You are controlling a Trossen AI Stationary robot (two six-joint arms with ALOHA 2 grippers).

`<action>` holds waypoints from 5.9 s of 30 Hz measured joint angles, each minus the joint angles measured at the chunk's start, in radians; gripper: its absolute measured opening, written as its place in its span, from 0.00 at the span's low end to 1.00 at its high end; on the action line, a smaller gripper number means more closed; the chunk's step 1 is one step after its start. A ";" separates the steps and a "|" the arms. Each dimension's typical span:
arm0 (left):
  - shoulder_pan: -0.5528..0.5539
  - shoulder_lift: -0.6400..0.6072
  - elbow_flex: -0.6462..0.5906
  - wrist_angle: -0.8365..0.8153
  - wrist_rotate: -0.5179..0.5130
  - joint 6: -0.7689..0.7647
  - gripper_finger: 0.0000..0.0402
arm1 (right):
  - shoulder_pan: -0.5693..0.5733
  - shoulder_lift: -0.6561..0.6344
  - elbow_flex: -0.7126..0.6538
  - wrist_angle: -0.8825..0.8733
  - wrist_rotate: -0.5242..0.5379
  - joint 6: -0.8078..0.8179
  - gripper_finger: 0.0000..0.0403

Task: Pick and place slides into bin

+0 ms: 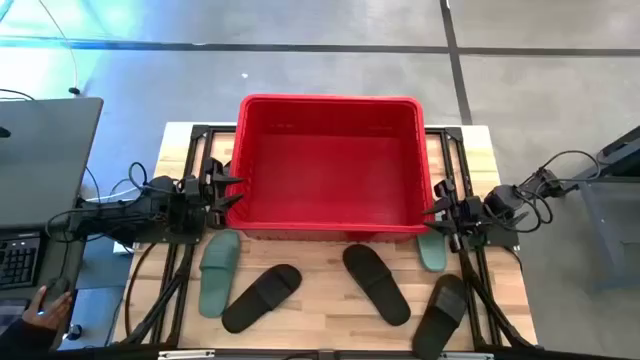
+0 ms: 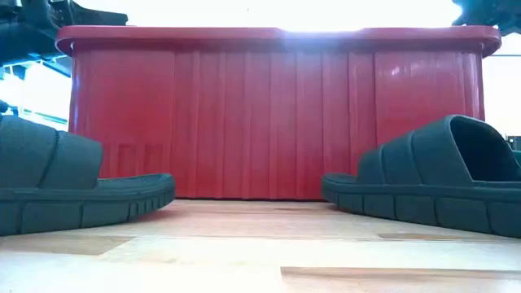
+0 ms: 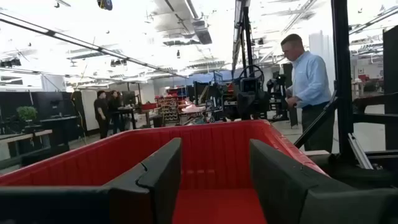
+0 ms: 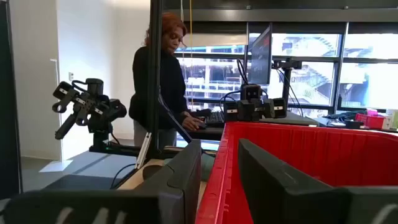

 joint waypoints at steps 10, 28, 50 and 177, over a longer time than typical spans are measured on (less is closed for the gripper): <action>0.000 0.000 0.000 0.000 0.000 0.000 0.43 | 0.000 0.000 0.000 0.000 0.000 0.000 0.25; 0.000 0.000 0.000 0.000 0.000 0.000 0.43 | 0.000 0.000 0.000 0.000 0.000 0.000 0.25; 0.000 0.000 0.000 0.000 0.000 0.000 0.43 | 0.000 0.000 0.000 0.000 0.000 0.000 0.25; 0.000 0.748 1.448 -0.716 0.308 0.244 0.43 | 0.001 1.315 1.822 -0.698 -0.252 0.602 0.25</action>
